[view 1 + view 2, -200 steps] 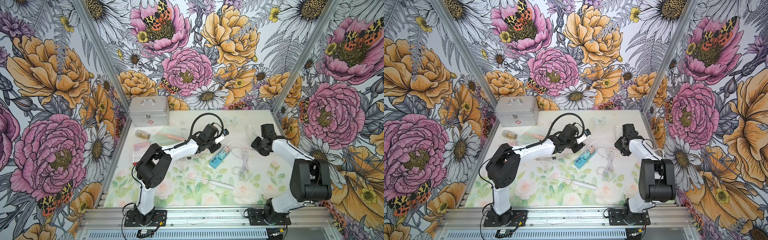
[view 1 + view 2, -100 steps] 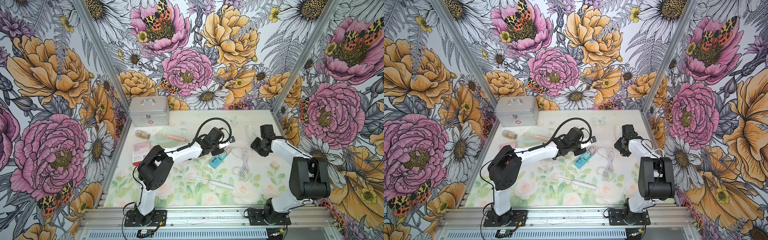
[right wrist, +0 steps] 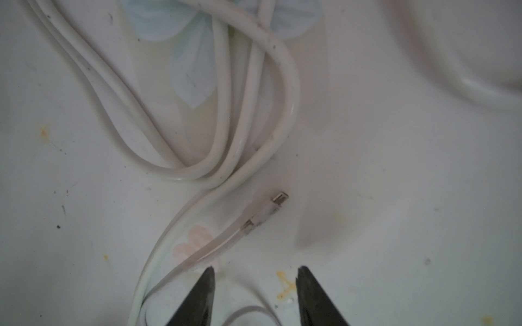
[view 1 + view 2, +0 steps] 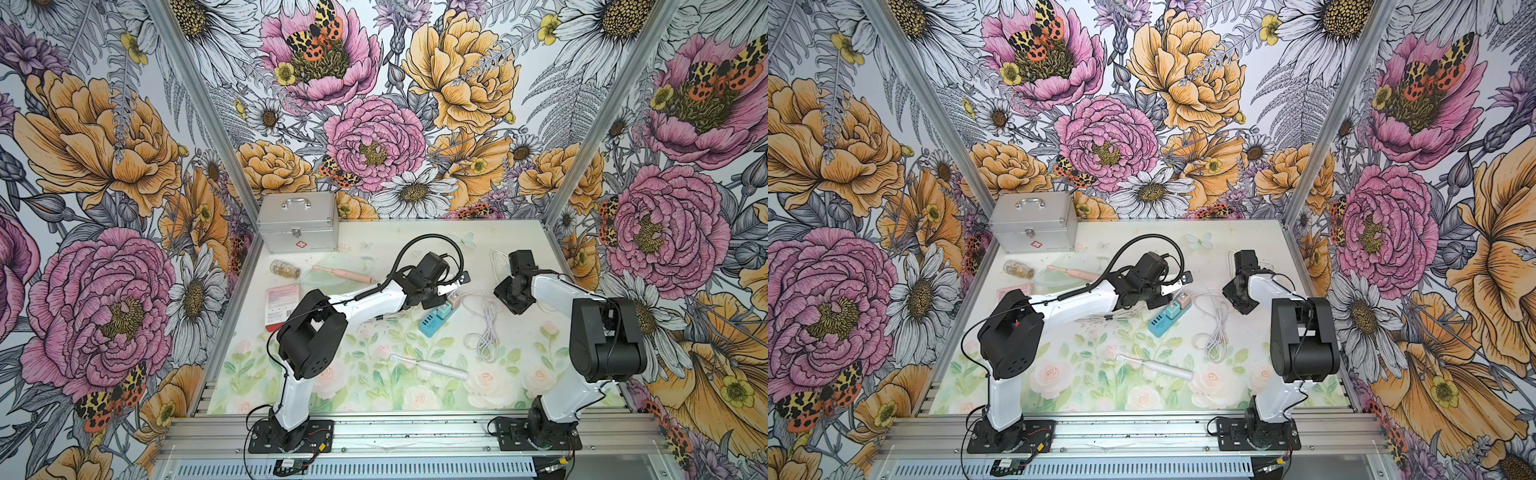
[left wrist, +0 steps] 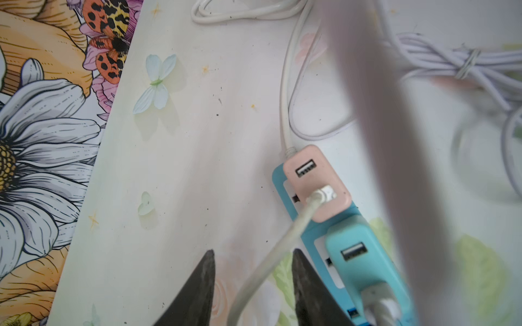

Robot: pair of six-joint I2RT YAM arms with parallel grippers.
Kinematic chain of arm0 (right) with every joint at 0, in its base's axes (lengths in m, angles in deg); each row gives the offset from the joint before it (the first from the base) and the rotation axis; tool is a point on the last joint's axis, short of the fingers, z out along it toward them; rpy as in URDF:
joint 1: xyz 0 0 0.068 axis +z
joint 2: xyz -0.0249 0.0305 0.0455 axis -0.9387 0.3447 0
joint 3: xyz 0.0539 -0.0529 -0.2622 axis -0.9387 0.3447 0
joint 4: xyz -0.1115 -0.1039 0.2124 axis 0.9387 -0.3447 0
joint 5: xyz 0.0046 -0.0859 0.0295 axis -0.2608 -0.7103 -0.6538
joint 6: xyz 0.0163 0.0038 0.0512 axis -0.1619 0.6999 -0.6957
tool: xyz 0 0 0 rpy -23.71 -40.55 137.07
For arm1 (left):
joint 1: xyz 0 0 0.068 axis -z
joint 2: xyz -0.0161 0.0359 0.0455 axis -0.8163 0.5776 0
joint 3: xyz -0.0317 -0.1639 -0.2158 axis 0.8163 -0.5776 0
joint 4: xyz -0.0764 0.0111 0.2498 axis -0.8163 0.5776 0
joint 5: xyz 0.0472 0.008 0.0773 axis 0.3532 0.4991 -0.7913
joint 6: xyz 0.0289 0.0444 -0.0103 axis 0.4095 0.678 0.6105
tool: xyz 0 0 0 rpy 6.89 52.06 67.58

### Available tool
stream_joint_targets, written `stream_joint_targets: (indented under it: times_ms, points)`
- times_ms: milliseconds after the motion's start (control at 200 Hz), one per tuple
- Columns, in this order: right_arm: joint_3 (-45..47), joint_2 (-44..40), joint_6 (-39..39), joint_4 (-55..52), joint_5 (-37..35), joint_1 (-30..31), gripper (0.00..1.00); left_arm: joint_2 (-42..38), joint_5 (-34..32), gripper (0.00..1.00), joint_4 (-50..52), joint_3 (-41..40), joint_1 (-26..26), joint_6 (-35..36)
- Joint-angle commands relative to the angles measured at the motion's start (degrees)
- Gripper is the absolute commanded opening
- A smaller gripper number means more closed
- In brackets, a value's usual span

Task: Charge the electric toothbrush
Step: Pick up the charging cable from the center of the board.

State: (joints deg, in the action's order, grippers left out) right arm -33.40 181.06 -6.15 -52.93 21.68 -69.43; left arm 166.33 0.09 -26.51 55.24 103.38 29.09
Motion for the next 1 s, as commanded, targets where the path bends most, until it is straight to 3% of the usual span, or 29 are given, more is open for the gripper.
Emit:
stream_joint_targets:
  times_ms: [0,305,705,991]
  points:
    - [-2.47,1.31,-2.95,0.54,-3.31,0.37,0.49,-5.58,3.0,0.52,-0.12,-1.23,-0.62,-1.28]
    - [-4.24,4.53,-3.95,0.2,-5.75,0.89,0.44,-11.5,3.38,0.64,-0.09,-6.49,-2.38,-3.5]
    - [-7.92,9.91,-3.62,-1.29,-8.11,1.81,0.38,-15.34,4.44,0.65,-0.17,-9.35,-3.4,-6.78]
    - [-10.79,12.74,1.06,-5.82,-8.72,3.53,0.26,-18.87,3.73,0.65,-0.51,-10.93,-4.28,-8.8]
